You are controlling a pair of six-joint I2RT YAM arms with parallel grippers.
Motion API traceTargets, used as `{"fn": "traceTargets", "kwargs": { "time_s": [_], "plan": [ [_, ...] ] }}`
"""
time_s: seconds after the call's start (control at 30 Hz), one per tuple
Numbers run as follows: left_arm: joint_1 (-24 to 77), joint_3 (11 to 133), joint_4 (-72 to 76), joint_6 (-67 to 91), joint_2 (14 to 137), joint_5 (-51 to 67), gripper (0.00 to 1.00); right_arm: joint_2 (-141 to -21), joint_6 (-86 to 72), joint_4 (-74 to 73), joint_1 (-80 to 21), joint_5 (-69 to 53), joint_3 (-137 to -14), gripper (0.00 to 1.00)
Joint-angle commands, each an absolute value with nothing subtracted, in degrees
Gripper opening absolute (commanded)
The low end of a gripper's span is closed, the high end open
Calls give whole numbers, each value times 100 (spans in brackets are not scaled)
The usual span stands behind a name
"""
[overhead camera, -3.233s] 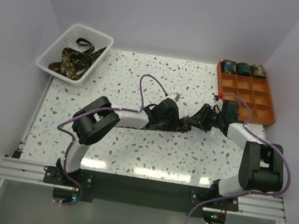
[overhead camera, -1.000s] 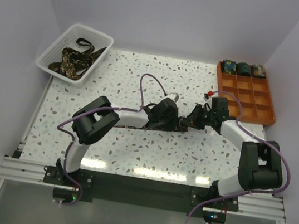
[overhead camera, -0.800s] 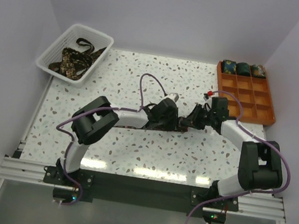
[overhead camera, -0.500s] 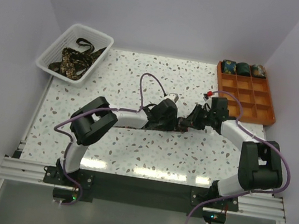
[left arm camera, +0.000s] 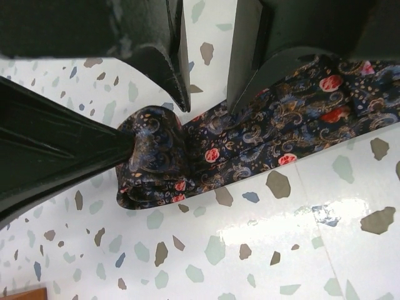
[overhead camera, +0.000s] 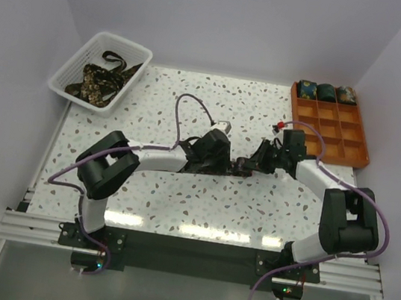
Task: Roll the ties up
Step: Roll the tie
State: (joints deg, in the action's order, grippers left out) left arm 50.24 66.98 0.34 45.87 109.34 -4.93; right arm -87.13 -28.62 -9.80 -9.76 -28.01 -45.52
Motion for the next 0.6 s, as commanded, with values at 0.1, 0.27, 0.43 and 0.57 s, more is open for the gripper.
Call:
{"fn": "traceTargets", "kwargs": {
  "time_s": [0.1,0.27,0.43,0.57],
  "plan": [
    [4957,6460,544,4728,10328,-334,38,-8877,-2812,-1020,-1125,-2698,-4834,21],
    [4957,6653,703,4825,10520,-123,38,-8947,-2918,-967,-1230,-2654,-4895,21],
    [4957,6803,694,4834,10819,-88,38,-8974,-3067,-870,-1292,-2628,-4913,21],
    [4957,6820,730,4887,11012,-114,36,-8991,-3120,-835,-1318,-2654,-4922,21]
  ]
}}
